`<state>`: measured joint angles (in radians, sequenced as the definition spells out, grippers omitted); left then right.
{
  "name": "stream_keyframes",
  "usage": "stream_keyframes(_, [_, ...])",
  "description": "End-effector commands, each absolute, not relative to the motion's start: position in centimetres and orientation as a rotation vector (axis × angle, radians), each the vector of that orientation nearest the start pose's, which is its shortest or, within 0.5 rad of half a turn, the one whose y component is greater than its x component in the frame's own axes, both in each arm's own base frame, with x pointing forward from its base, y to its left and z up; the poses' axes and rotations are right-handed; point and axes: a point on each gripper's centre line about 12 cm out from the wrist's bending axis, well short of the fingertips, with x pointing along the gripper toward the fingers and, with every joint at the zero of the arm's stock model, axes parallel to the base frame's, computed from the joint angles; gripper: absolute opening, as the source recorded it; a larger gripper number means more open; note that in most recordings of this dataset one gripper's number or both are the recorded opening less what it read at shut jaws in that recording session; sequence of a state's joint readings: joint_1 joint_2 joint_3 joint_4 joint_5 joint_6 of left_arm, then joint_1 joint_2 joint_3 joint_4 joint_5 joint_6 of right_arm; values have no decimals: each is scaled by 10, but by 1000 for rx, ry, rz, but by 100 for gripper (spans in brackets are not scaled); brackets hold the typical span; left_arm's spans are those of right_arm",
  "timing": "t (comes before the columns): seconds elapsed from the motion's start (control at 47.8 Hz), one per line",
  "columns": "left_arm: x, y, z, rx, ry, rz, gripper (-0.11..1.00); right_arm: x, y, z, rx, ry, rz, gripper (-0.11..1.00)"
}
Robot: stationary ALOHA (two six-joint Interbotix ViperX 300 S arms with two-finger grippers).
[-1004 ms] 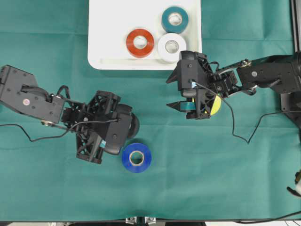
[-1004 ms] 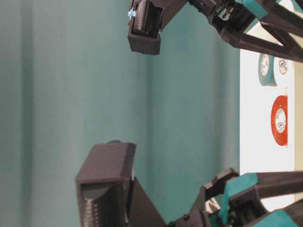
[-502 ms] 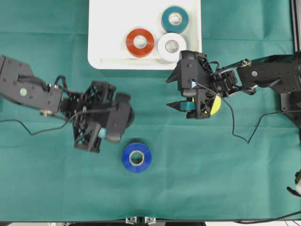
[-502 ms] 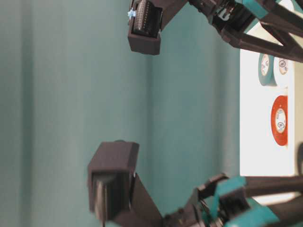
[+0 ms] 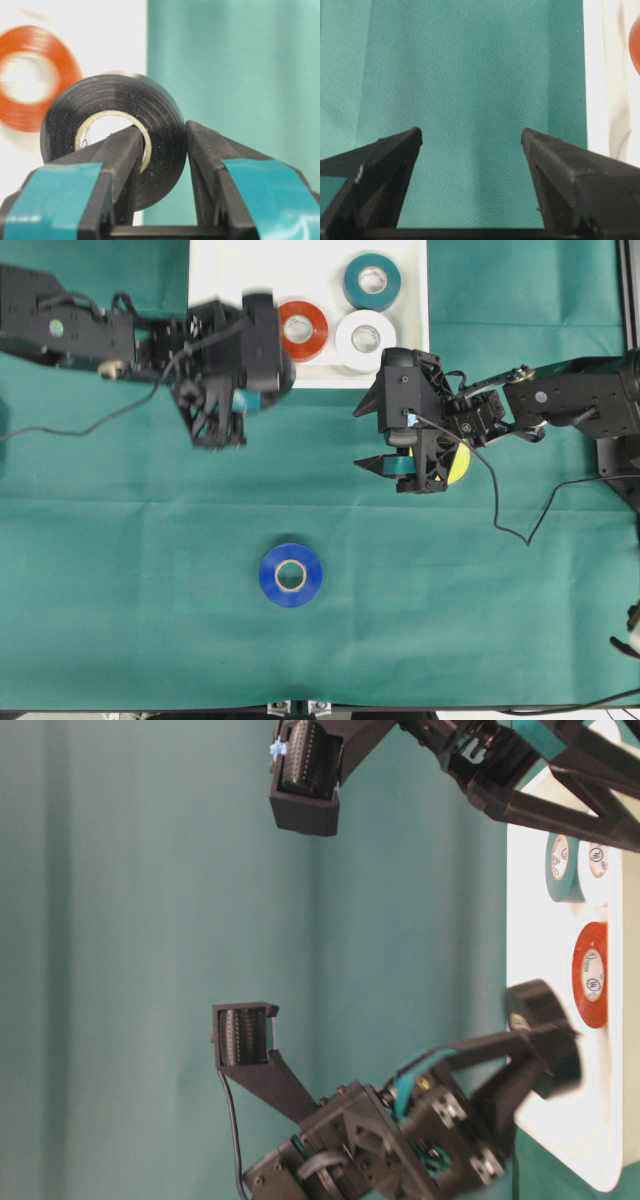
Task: Put the tape alternately from left to right into the white case.
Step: 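Carry the black roll with the left gripper into the tray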
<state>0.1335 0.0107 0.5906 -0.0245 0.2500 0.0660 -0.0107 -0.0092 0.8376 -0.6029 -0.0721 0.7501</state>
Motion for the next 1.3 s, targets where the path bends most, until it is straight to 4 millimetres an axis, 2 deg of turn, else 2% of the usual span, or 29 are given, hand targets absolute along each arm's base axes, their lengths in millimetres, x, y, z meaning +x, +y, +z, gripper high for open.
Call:
stream_keyframes(0.0, [393, 68, 189, -23, 757, 143, -3, 349, 3, 133, 163, 739, -20, 85])
stream_keyframes(0.251, [403, 107, 190, -47, 691, 231, -3, 350, 4, 134, 163, 736, -18, 85])
stream_keyframes(0.606, [416, 154, 172, -35, 713, 303, -3, 350, 4, 133, 163, 739, -18, 85])
stream_keyframes(1.004, [429, 172, 171, 82, 695, 291, -3, 348, 3, 132, 162, 744, -19, 85])
stream_keyframes(1.276, [429, 182, 160, 127, 703, 292, -3, 348, 4, 132, 161, 744, -18, 85])
